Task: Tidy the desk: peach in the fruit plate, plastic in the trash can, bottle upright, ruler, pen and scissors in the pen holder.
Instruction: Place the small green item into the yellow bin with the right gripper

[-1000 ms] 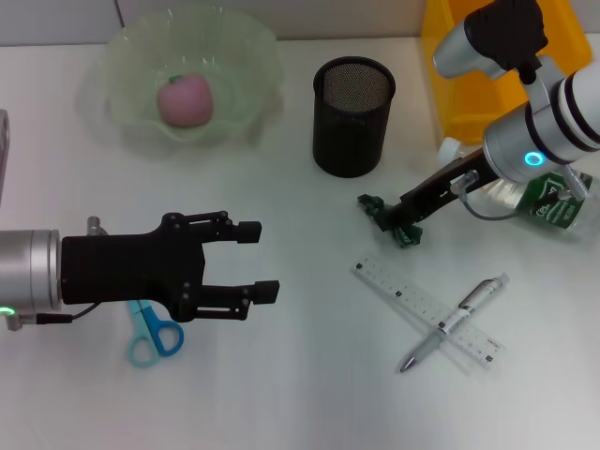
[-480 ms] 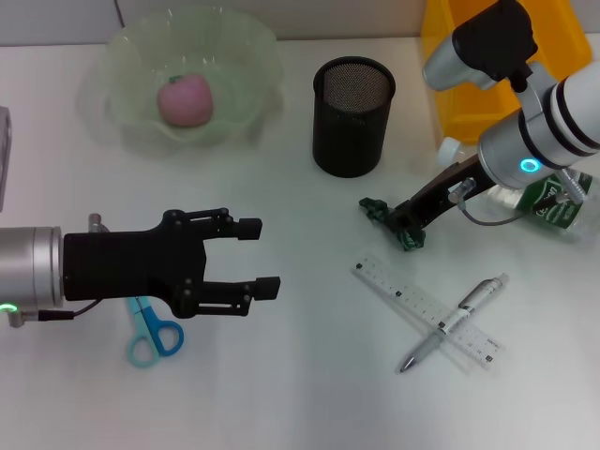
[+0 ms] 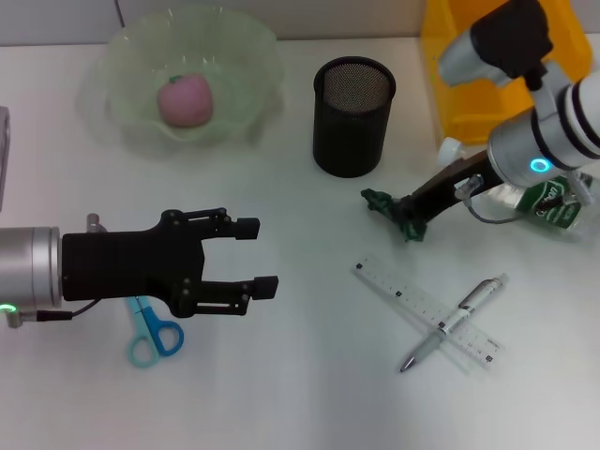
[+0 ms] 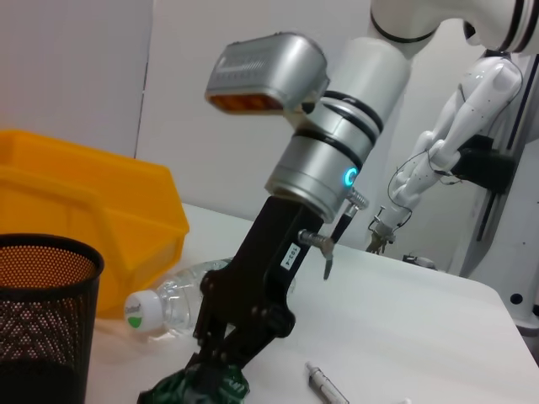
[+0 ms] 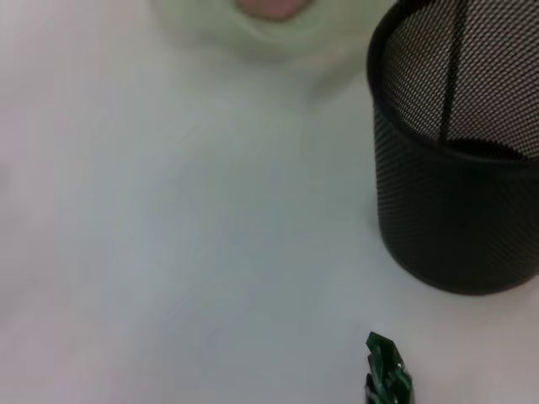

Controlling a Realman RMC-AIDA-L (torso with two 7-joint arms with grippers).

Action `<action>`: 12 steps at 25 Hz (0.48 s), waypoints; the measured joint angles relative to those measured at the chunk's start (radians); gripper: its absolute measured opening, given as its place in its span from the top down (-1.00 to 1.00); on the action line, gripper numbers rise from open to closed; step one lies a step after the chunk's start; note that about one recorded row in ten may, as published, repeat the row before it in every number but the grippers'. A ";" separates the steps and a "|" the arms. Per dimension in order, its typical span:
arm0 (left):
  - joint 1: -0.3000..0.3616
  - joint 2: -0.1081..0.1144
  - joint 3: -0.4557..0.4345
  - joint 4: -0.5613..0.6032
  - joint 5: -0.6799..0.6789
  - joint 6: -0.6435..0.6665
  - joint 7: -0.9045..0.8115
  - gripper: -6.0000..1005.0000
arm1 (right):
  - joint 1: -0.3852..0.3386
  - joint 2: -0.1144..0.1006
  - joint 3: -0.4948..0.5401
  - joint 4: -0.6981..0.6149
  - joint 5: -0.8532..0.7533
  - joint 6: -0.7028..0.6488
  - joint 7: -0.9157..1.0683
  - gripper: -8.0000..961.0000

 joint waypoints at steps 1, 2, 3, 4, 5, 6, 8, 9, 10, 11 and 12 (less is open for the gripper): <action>0.003 0.001 -0.002 0.000 0.000 0.000 0.000 -0.59 | -0.041 0.000 0.003 -0.038 0.062 0.000 -0.034 0.83; 0.003 0.001 -0.002 0.000 0.000 0.000 0.000 -0.59 | -0.041 0.000 0.003 -0.038 0.062 0.000 -0.034 0.84; 0.005 0.001 -0.005 0.000 0.000 0.001 0.000 -0.59 | -0.099 -0.003 0.009 -0.075 0.177 0.000 -0.110 0.85; 0.005 0.001 -0.005 0.000 0.000 0.001 0.000 -0.59 | -0.099 -0.003 0.009 -0.075 0.177 0.000 -0.110 0.86; 0.006 0.001 -0.006 0.000 0.000 0.001 0.000 -0.59 | -0.124 -0.004 0.011 -0.086 0.233 -0.003 -0.144 0.87; 0.007 0.001 -0.007 0.000 0.000 0.001 0.000 -0.59 | -0.151 -0.005 0.015 -0.098 0.283 -0.004 -0.180 0.88; 0.010 0.001 -0.007 0.000 0.000 0.001 0.000 -0.59 | -0.226 -0.005 0.043 -0.125 0.404 -0.010 -0.282 0.88; 0.010 0.001 -0.007 0.000 0.000 0.001 0.000 -0.59 | -0.226 -0.005 0.043 -0.125 0.404 -0.010 -0.282 0.88; 0.011 0.001 -0.008 0.000 0.000 0.001 0.000 -0.59 | -0.262 -0.003 0.067 -0.128 0.460 -0.010 -0.339 0.88; 0.011 0.001 -0.008 0.000 0.000 0.002 0.000 -0.59 | -0.272 -0.003 0.074 -0.127 0.477 -0.010 -0.359 0.88; 0.011 0.001 -0.008 0.000 0.000 0.001 0.000 -0.59 | -0.298 -0.002 0.096 -0.118 0.537 -0.011 -0.421 0.88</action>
